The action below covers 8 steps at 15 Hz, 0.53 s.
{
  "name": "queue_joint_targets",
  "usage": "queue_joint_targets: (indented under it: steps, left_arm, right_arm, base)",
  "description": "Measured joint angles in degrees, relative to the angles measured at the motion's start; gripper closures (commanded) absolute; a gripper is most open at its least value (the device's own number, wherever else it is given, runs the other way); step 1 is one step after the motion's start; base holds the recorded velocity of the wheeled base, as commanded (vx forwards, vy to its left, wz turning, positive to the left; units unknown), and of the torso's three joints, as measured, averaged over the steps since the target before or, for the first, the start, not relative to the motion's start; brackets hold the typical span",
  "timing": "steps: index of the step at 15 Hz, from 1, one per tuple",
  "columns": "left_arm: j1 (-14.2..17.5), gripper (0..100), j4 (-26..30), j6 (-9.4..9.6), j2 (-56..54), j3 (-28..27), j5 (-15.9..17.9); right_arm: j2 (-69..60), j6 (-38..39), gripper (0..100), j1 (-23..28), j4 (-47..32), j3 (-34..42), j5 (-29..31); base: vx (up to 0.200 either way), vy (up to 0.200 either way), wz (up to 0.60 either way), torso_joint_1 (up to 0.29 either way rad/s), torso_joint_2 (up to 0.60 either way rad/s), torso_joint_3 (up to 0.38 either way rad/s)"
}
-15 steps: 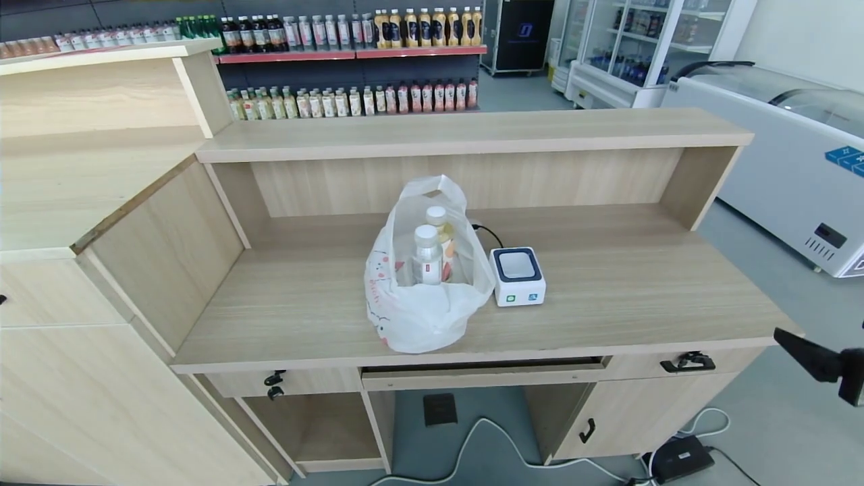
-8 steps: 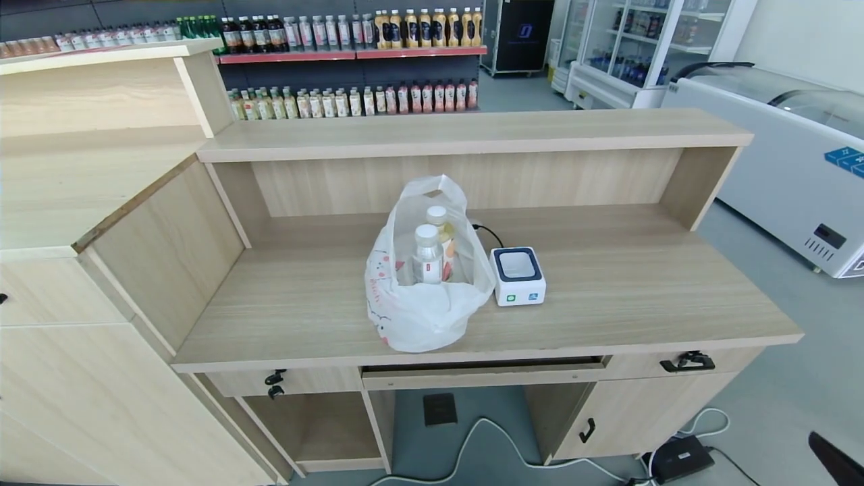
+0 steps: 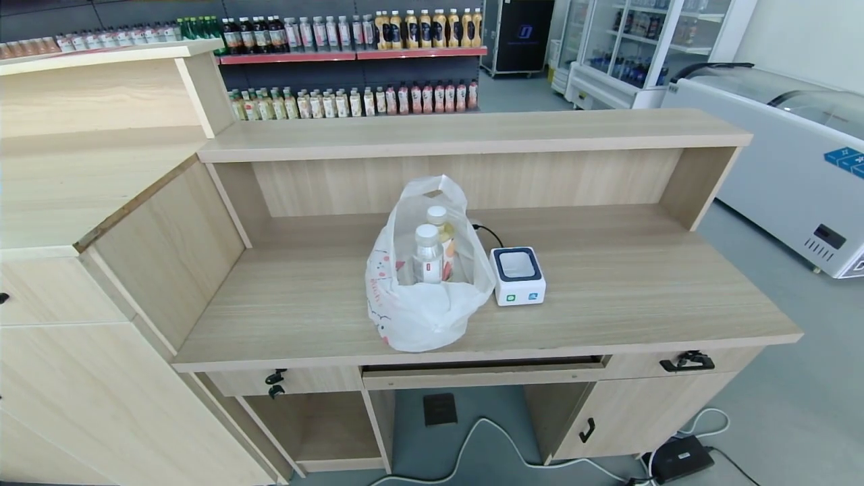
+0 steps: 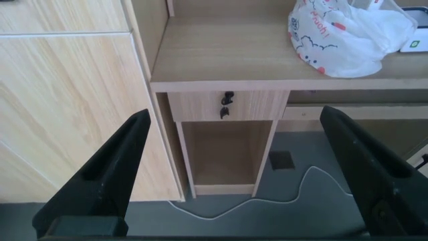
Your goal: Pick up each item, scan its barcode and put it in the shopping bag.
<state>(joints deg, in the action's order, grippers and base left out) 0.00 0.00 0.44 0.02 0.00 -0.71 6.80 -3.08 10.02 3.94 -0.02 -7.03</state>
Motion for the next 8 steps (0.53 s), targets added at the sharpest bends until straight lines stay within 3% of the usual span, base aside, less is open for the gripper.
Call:
queue_joint_targets:
  steps: [8]
  left_arm:
    - [0.0,0,0.0,0.0,0.0,0.0,0.0]
  right_arm:
    - [-1.6,0.4,0,0.0,0.0,0.0,0.1]
  base:
    - [0.0,0.0,0.0,0.0,0.0,0.0]
